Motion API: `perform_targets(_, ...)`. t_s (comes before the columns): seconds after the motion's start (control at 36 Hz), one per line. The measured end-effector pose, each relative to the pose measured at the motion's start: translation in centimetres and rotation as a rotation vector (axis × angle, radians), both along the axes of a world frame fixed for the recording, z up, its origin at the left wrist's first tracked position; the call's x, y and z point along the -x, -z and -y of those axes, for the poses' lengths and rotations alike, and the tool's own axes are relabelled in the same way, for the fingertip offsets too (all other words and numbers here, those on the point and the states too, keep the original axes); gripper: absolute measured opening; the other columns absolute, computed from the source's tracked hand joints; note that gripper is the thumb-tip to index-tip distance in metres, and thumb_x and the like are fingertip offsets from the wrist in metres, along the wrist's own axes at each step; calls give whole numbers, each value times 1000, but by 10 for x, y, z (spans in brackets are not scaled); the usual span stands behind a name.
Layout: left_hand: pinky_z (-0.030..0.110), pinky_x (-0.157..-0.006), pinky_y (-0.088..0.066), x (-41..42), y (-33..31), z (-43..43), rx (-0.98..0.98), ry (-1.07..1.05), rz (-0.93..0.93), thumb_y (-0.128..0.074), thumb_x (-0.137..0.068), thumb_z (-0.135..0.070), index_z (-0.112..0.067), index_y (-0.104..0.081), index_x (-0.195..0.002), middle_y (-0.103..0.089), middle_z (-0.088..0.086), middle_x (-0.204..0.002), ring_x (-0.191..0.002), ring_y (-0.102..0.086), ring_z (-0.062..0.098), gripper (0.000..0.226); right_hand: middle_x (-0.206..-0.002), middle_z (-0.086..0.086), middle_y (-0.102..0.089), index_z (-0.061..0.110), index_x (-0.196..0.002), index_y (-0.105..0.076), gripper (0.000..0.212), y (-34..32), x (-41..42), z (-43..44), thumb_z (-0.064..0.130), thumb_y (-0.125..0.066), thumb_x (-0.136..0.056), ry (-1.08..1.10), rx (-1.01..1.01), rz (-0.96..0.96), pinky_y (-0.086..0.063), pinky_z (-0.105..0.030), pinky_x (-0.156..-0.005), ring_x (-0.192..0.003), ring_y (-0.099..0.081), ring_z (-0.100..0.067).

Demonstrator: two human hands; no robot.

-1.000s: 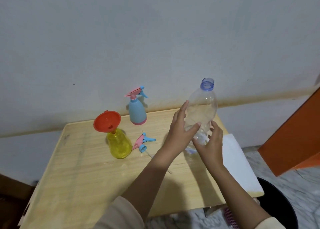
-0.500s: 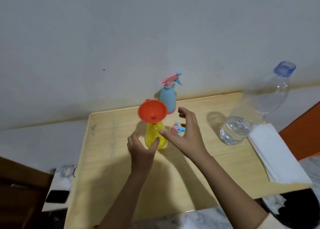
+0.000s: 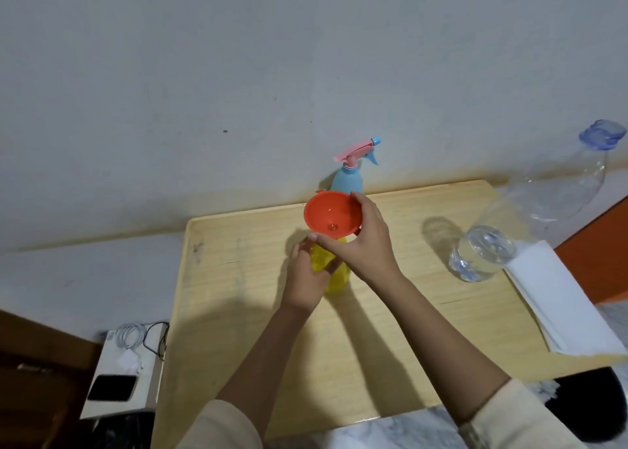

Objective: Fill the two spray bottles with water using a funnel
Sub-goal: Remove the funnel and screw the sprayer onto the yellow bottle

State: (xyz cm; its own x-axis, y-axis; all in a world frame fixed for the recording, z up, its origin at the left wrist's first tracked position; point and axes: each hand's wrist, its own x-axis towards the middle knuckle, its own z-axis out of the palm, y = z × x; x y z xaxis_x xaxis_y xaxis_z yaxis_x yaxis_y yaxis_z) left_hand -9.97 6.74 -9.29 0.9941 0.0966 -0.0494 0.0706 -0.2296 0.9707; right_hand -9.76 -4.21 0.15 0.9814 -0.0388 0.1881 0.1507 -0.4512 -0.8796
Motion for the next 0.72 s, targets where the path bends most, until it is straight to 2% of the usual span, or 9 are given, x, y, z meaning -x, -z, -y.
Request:
perform_targets(0.11, 41, -102, -46, -1, 1, -1, -62, 3, 16, -67, -63, -52, -27, -43, -133, -53, 0, -129, -120, -54, 13, 78, -133, 2, -44, 19, -137, -37, 91, -4, -1, 0, 39, -85, -62, 20, -33, 11, -46, -29, -95, -115, -42, -9)
perform_targets(0.28, 40, -100, -47, -4, 4, -1, -131, -3, 39, -74, -76, -40, -26, -44, -135, -53, -1, -127, -116, -56, 12, 68, -127, 9, -43, 20, -135, -38, 90, -8, 0, 2, 38, -85, -61, 30, -53, 21, -47, -33, -96, -116, -43, -9)
perform_targets(0.42, 40, -98, -48, -4, 4, -1, -106, -8, 35, -68, -66, -55, -29, -45, -133, -53, -4, -125, -115, -55, 11, 75, -129, 9, -42, 21, -136, -37, 91, -10, 0, 2, 39, -85, -61, 19, -60, 17, -47, -33, -96, -118, -43, -10)
perform_targets(0.58, 42, -96, -49, -4, 6, -2, -127, -13, 37, -66, -66, -60, -30, -45, -132, -55, -4, -122, -112, -57, 13, 76, -132, 6, -42, 22, -136, -37, 92, -12, 1, 2, 39, -85, -61, 18, -56, 21, -47, -35, -97, -119, -42, -9)
perform_targets(0.72, 41, -99, -47, -4, 5, 0, -124, -14, 62, -74, -76, -39, -28, -45, -134, -53, -3, -125, -113, -56, 12, 66, -134, 3, -43, 21, -137, -36, 92, -12, 1, 2, 39, -86, -61, 9, -44, 20, -47, -34, -97, -119, -42, -10)
